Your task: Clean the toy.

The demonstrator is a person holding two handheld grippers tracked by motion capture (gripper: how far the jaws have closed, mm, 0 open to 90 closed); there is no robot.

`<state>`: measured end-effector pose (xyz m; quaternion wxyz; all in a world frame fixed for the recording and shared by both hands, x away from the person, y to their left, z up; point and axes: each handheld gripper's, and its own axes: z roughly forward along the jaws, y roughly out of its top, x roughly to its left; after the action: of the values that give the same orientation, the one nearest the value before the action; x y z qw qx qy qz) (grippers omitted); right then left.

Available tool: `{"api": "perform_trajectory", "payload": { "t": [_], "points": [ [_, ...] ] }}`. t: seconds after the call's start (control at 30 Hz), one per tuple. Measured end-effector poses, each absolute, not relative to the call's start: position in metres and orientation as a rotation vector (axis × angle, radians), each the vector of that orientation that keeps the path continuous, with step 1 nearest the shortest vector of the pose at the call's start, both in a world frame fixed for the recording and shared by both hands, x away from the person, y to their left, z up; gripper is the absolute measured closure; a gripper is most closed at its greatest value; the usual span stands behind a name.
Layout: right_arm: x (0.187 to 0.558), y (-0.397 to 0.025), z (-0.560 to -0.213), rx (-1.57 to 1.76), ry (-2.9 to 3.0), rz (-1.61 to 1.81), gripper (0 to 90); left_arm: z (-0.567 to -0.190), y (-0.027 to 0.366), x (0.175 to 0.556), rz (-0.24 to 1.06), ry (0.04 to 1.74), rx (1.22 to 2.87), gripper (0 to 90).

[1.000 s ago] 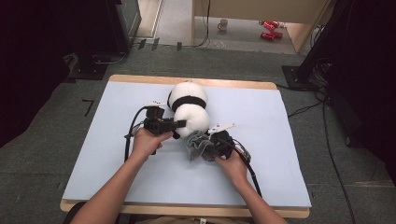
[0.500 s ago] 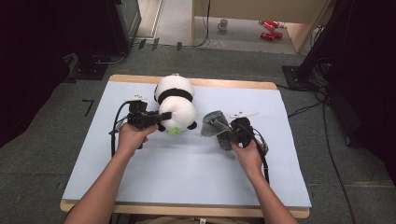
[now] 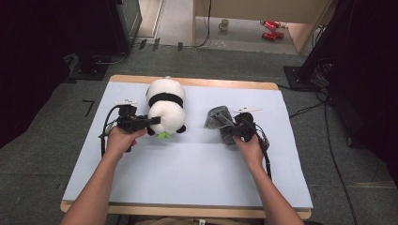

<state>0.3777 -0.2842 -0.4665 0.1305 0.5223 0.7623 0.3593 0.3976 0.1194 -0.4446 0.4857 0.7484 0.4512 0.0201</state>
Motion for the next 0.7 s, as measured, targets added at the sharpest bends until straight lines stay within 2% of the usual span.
{"api": "perform_trajectory", "payload": {
  "t": [0.17,0.47,0.57,0.7],
  "points": [
    [0.384,-0.282,-0.478,1.515,2.228,1.010,68.3,-0.447,0.119,0.395,0.071,1.076,1.828,52.3],
    [0.387,-0.286,-0.482,1.512,2.249,1.031,36.4,-0.445,0.119,0.393,0.072,1.068,1.825,31.9],
    [0.386,-0.287,-0.478,1.512,2.248,1.036,32.3,-0.443,0.120,0.393,0.080,1.066,1.835,29.4],
    [0.383,-0.290,-0.472,1.501,2.256,1.097,32.4,-0.439,0.121,0.390,0.106,1.055,1.861,28.8]
  ]
}}
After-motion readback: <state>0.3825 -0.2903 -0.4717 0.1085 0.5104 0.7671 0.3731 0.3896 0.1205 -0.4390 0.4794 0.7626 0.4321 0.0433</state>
